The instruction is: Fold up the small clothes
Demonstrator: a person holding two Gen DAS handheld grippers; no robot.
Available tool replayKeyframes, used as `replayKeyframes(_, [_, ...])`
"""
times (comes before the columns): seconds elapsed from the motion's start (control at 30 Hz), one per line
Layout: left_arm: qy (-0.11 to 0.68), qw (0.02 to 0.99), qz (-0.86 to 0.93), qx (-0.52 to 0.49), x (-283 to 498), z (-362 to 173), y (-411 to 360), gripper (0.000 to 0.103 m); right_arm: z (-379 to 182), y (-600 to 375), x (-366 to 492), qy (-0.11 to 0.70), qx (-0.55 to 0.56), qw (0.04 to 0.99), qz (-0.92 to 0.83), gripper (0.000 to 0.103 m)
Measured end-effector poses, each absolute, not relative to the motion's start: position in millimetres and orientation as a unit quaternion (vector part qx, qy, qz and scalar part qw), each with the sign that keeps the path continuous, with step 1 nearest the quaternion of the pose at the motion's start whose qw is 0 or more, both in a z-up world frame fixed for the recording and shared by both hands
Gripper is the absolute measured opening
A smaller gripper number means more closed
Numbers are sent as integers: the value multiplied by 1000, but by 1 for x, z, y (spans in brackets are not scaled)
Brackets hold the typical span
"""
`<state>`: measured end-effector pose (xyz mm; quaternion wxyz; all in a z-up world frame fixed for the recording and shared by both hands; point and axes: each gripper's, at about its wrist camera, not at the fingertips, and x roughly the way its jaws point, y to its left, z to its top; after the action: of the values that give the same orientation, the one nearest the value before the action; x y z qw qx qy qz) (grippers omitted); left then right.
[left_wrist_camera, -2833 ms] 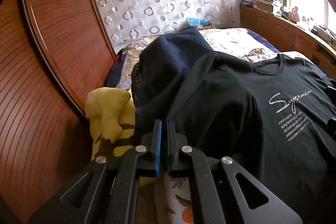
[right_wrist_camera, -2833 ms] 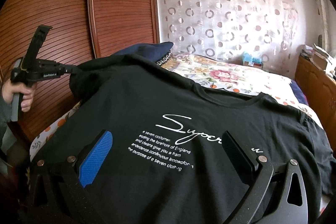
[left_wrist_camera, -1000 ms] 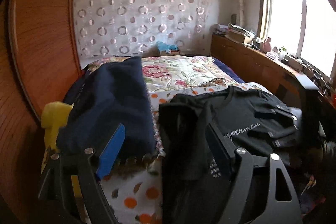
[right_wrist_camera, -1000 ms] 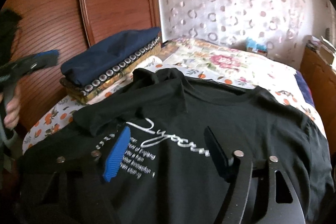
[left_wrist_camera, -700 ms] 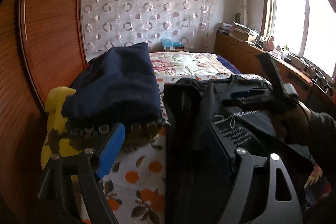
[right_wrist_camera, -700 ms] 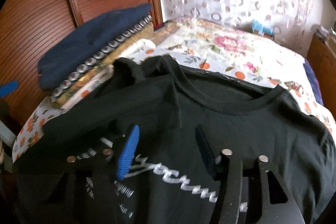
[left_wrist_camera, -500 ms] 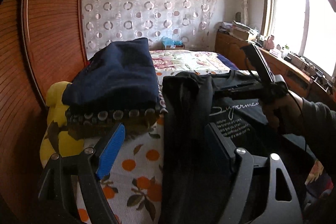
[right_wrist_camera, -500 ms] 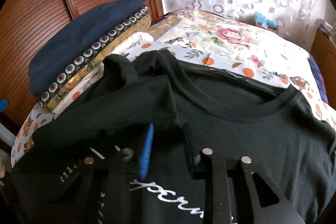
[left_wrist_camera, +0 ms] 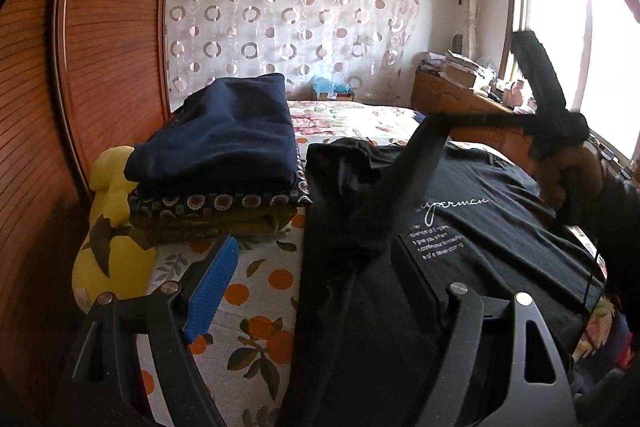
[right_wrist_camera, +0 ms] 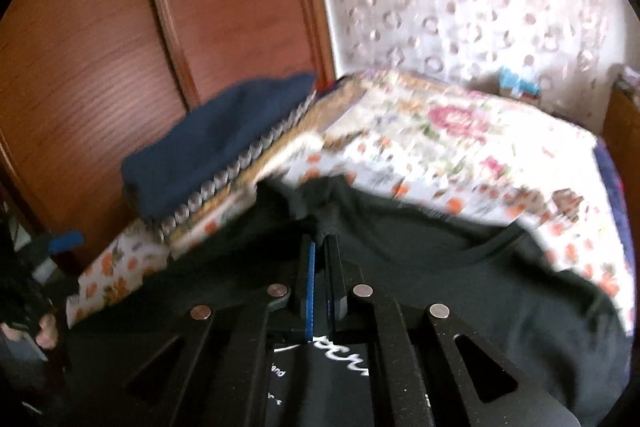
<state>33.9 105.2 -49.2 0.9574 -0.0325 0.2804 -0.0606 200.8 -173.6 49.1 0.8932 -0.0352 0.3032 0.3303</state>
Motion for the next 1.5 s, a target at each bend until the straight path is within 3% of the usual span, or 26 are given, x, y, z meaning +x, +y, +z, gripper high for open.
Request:
replayKeyframes(0.2, [280, 958, -65, -21, 33, -48, 97, 79, 63, -192, 191, 296, -36, 909, 290, 6])
replayKeyframes(0.3, [280, 957, -65, -21, 33, -49, 95, 79, 46, -191, 186, 305, -59, 916, 253, 26])
replayKeyframes(0.37, [282, 957, -67, -22, 35, -49, 93, 79, 38, -190, 181, 312, -58, 913, 256, 29])
replayKeyframes(0.47, [289, 955, -66, -18, 42, -52, 90, 79, 24, -192, 170, 316, -70, 914, 243, 51])
replayKeyframes(0.77, [303, 949, -93, 5, 87, -49, 68, 79, -13, -221, 139, 343, -98, 910, 212, 52])
replayKeyframes(0.93, [314, 944, -102, 24, 124, -42, 54, 64, -32, -243, 123, 365, -107, 905, 191, 52])
replayKeyframes(1.07, [323, 940, -104, 41, 155, -38, 41, 61, -43, -252, 112, 378, -104, 901, 186, 52])
replayKeyframes(1.5, [396, 913, -84, 50, 239, -68, 23, 61, -44, -267, 106, 386, -81, 898, 192, 57])
